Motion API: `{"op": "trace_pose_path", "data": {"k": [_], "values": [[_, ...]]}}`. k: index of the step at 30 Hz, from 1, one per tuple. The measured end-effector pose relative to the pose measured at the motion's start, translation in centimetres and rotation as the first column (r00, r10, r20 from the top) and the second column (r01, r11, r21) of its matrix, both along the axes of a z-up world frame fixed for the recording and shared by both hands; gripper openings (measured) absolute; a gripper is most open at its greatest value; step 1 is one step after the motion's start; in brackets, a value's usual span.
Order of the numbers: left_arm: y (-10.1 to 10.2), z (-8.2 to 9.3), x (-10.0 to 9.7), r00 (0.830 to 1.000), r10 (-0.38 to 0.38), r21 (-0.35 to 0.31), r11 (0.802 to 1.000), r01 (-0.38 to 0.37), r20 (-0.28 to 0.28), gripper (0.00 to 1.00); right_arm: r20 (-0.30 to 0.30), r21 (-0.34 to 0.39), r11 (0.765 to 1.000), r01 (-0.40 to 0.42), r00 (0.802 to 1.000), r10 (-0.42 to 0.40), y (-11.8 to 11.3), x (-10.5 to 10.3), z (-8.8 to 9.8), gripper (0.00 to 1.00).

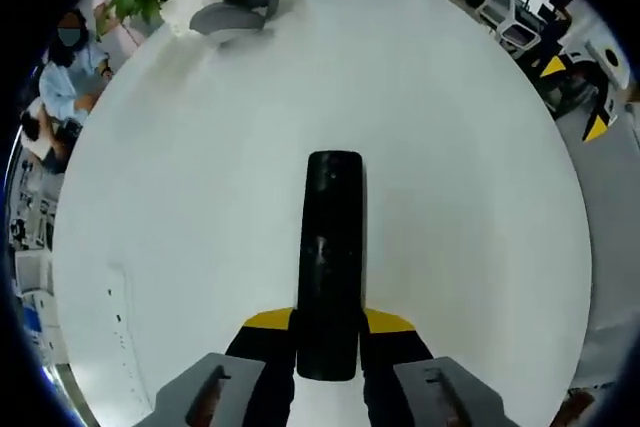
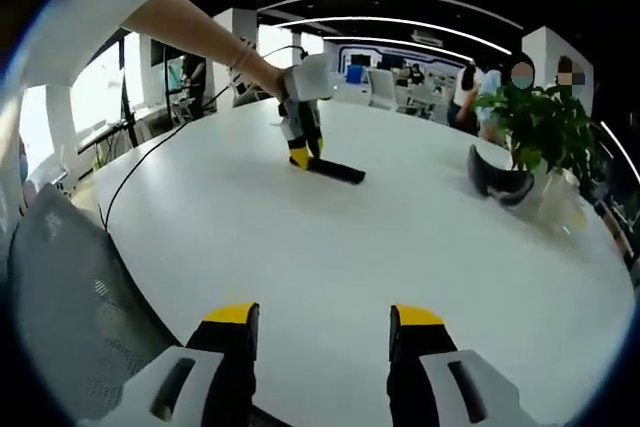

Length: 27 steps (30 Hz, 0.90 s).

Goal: Press the specified remote control buttons in sequence, fully releasing each button before pressing the next.

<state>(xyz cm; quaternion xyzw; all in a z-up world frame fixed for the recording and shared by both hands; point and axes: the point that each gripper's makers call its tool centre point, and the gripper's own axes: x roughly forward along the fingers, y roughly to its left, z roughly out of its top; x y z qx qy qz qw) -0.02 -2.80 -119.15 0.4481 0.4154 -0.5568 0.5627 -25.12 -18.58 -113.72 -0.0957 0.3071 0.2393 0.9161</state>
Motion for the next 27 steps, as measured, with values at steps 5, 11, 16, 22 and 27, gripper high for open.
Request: {"op": "trace_pose_path", "data": {"k": [5, 11, 16, 22, 27], "values": [[0.3, -0.1, -1.2, 1.0, 0.001, 0.007, 1.0, -0.001, 0.003, 0.23, 0.01, 0.001, 1.0, 0.012, 1.0, -0.012, -0.2, 0.1, 0.2, 0.5], [0.8, -0.1, -2.6, 1.0, -0.004, 0.01, 1.0, 0.004, 0.013, 0.24, 0.023, 0.002, 1.0, 0.014, 1.0, -0.014, -0.2, 0.1, 0.5, 0.48], [1.1, -0.2, -3.8, 1.0, -0.001, 0.016, 1.0, 0.001, 0.015, 0.24, 0.034, -0.002, 1.0, 0.016, 0.999, -0.016, -0.2, 0.2, 0.7, 0.47], [1.1, -0.3, -5.1, 1.0, -0.001, 0.032, 0.999, 0.0, 0.023, 0.24, 0.043, 0.001, 1.0, 0.028, 0.999, -0.028, -0.4, 0.3, 0.8, 0.47], [1.3, -0.3, -6.4, 1.0, 0.019, 0.027, 0.999, -0.02, 0.024, 0.24, 0.05, 0.001, 1.0, 0.026, 0.998, -0.026, -0.4, 0.4, 0.9, 0.46]]}}
